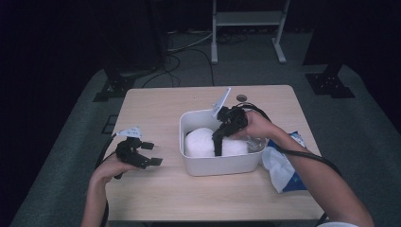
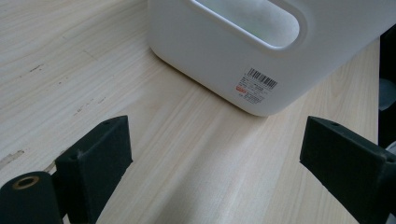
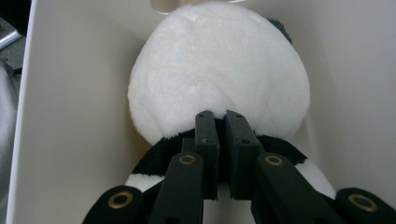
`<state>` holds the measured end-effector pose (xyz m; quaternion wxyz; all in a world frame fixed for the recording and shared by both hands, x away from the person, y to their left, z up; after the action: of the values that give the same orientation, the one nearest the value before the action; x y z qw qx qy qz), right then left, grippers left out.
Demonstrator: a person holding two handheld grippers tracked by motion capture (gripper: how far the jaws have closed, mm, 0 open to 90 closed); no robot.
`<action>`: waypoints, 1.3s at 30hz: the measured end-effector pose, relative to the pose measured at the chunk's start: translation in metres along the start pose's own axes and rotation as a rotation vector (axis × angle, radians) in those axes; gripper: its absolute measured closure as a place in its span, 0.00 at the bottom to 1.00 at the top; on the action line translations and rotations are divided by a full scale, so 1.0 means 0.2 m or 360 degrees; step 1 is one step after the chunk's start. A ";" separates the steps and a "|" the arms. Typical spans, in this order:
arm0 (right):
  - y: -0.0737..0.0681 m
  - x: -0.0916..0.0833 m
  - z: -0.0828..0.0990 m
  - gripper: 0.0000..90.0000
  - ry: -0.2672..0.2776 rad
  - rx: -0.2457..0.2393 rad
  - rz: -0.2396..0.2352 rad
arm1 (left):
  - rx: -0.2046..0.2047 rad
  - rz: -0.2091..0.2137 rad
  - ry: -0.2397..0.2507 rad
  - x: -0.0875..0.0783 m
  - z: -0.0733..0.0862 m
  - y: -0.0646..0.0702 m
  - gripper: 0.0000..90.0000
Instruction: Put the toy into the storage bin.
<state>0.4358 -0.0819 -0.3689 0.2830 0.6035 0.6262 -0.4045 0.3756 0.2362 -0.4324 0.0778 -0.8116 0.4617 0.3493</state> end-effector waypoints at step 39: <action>-0.05 -0.28 0.19 0.34 0.0303 0.0301 0.0181 | 0.0033 -0.0025 -0.0022 0.03 0.01 0.03 0.09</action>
<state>0.4273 -0.1429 -0.3405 0.1865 0.6976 0.5741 -0.3859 0.3722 0.2294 -0.4360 0.0921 -0.8120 0.4584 0.3495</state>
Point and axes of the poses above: each handheld gripper's, and its own axes: x roughly forward along the jaws, z roughly out of its underside, y roughly to its right, the point moved 3 cm from there along x, roughly forward along the jaws, and after that the axes turned 5 degrees about -z, right-handed, at the moved point
